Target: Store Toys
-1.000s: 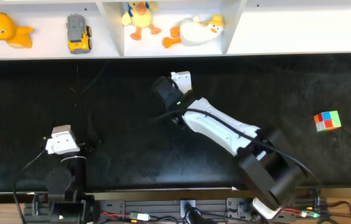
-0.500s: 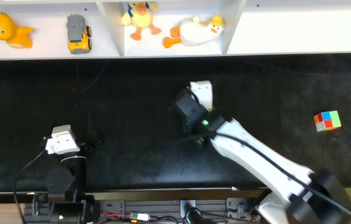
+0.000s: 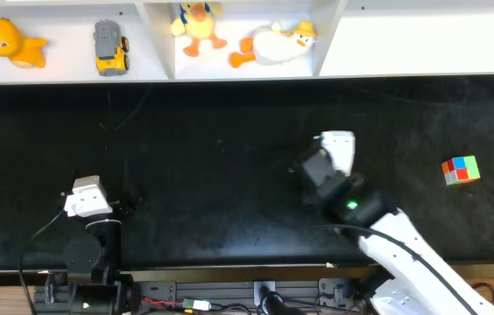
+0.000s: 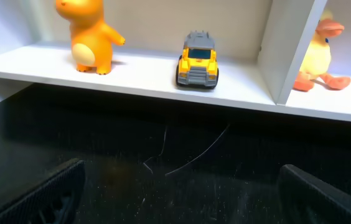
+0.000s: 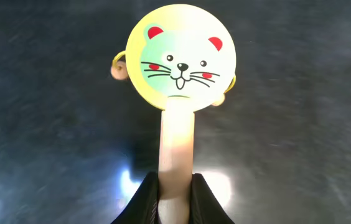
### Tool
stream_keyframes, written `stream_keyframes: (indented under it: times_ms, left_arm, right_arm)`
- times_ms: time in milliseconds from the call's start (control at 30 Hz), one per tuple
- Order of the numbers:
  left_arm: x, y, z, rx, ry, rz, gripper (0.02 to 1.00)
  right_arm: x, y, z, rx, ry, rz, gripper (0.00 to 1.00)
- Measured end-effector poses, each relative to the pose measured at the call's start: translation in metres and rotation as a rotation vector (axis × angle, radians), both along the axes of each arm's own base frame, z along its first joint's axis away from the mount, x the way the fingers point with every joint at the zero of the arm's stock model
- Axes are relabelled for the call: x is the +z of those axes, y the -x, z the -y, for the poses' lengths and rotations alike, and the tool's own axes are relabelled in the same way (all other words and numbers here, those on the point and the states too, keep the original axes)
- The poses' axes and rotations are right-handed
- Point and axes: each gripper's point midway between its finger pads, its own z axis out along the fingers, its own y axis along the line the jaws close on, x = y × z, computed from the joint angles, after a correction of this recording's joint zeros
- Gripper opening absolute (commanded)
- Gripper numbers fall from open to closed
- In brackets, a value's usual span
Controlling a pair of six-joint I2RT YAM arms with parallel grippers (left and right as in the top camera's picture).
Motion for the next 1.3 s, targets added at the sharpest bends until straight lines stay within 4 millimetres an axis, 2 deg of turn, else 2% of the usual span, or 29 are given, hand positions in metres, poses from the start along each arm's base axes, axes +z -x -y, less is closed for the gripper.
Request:
stream_keyframes:
  times_ms: [200, 600, 733, 900, 1167, 1300]
  left_arm:
    - [0.000, 0.000, 0.000, 0.000, 0.000, 0.000, 0.998]
    - [0.000, 0.000, 0.000, 0.000, 0.000, 0.000, 0.998]
    - [0.000, 0.000, 0.000, 0.000, 0.000, 0.000, 0.998]
    - [0.000, 0.000, 0.000, 0.000, 0.000, 0.000, 0.998]
    - [0.000, 0.000, 0.000, 0.000, 0.000, 0.000, 0.998]
    - [0.000, 0.000, 0.000, 0.000, 0.000, 0.000, 0.998]
  right_arm:
    - [0.009, -0.010, 0.033, -0.089, 0.024, 0.033, 0.051]
    - [0.019, -0.035, 0.079, -0.131, 0.091, 0.081, 0.049]
    - [0.032, -0.046, 0.094, -0.134, 0.118, 0.113, 0.062]
    - [0.049, -0.075, 0.096, -0.074, 0.165, 0.157, 0.049]
    - [0.047, -0.117, 0.089, 0.034, 0.232, 0.155, 0.060]
    - [0.056, -0.141, 0.090, 0.058, 0.231, 0.191, 0.060]
